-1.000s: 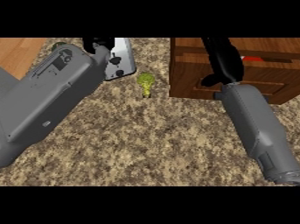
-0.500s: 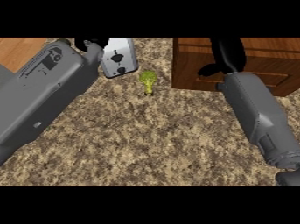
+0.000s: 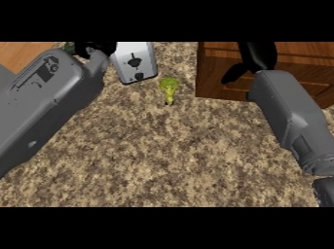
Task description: Pick up the can, place it into the drawer and close the drawer
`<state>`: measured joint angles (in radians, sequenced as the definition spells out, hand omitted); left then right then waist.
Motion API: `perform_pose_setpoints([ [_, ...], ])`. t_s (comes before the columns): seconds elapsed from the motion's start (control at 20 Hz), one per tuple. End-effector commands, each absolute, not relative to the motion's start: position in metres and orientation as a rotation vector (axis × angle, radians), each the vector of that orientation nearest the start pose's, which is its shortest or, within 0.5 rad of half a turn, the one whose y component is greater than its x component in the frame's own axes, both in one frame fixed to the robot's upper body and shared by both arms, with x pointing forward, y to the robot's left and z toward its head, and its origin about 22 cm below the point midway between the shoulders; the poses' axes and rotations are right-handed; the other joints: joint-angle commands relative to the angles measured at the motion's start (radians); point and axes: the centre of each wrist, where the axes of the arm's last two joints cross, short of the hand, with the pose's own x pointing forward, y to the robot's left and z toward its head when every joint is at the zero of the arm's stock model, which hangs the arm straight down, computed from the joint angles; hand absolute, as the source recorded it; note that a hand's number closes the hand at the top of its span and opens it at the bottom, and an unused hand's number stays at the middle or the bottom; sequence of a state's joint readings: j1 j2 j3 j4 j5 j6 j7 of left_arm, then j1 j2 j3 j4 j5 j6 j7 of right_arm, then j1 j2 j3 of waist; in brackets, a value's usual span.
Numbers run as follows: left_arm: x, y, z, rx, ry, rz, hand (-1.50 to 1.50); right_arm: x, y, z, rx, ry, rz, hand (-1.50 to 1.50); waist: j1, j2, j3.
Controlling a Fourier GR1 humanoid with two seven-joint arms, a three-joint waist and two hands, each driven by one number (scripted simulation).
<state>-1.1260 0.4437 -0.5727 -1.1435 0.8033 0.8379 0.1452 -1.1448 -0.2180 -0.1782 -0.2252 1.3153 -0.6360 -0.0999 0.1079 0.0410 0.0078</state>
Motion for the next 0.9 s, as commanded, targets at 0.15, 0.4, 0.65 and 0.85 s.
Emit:
perform_pose_setpoints([
  [0.15,0.389,0.122,0.234,0.027,-1.737,0.141,-1.50,0.474,-0.208,0.128,-1.289,-1.690,1.034,-1.50,0.012,0.001,-0.004],
  [0.4,0.380,0.114,0.230,0.002,-1.724,0.131,-1.50,0.475,-0.181,0.129,-0.932,-1.794,0.749,-1.50,0.016,-0.008,0.000],
  [0.65,0.381,0.131,0.238,0.025,-1.736,0.132,-1.50,0.473,-0.187,0.123,-0.734,-1.838,0.565,-1.50,0.004,-0.012,-0.001],
  [0.85,0.376,0.123,0.220,0.018,-1.707,0.150,-1.50,0.476,-0.186,0.132,-0.657,-1.853,0.522,-1.50,-0.005,-0.009,-0.005],
])
